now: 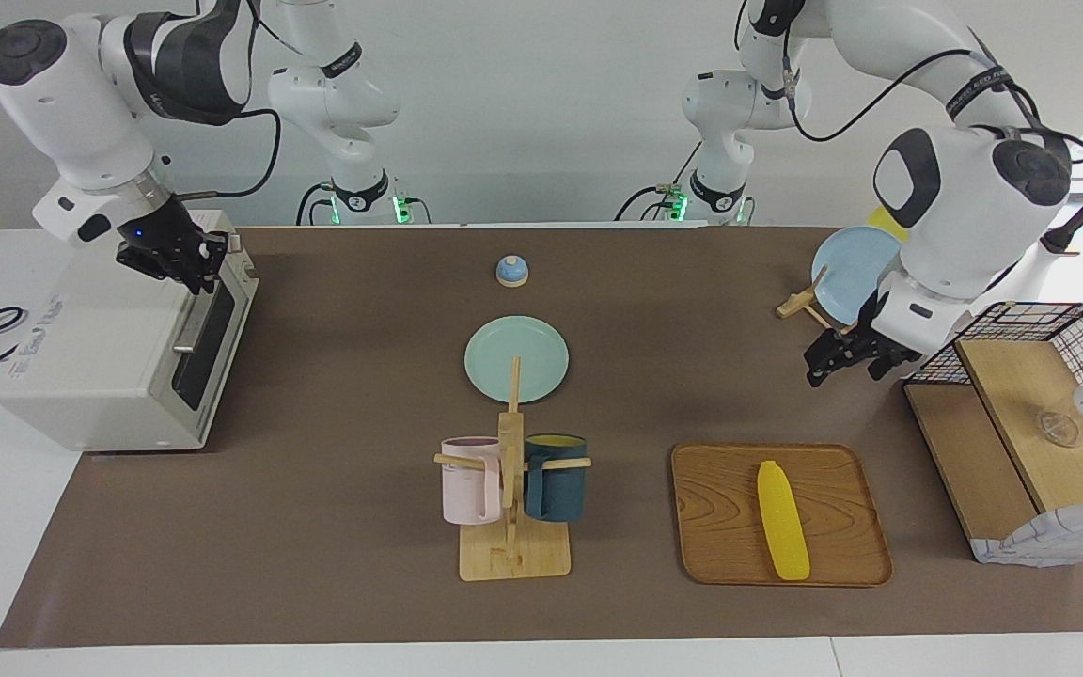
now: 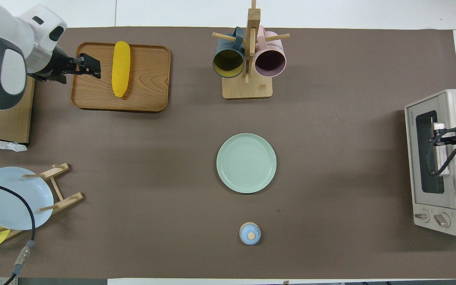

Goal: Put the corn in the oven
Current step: 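Reach the left gripper toward the yellow corn on the wooden tray, then close the left gripper around the yellow corn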

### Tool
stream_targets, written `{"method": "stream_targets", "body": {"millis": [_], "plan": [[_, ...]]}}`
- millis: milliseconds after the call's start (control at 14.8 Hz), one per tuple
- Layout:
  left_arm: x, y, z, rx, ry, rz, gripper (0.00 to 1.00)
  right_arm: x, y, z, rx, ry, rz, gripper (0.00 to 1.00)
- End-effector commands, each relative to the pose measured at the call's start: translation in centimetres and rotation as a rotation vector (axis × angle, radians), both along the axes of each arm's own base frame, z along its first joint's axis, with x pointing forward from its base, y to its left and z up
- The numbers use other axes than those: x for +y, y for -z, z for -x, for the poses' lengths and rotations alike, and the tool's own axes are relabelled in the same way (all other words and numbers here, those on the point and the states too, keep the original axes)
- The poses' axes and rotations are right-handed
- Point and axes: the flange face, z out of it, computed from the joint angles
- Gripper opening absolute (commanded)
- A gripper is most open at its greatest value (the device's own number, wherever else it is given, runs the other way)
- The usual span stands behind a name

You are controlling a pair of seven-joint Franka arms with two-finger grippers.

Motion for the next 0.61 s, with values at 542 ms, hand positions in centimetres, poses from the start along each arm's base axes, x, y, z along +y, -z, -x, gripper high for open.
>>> {"method": "stream_targets", "body": {"millis": [542], "plan": [[-2.0, 8.5, -7.1, -0.066, 0.01, 0.009, 1.0, -1.1, 3.2, 0.5, 0.044, 0.037, 0.048, 0.0]]}}
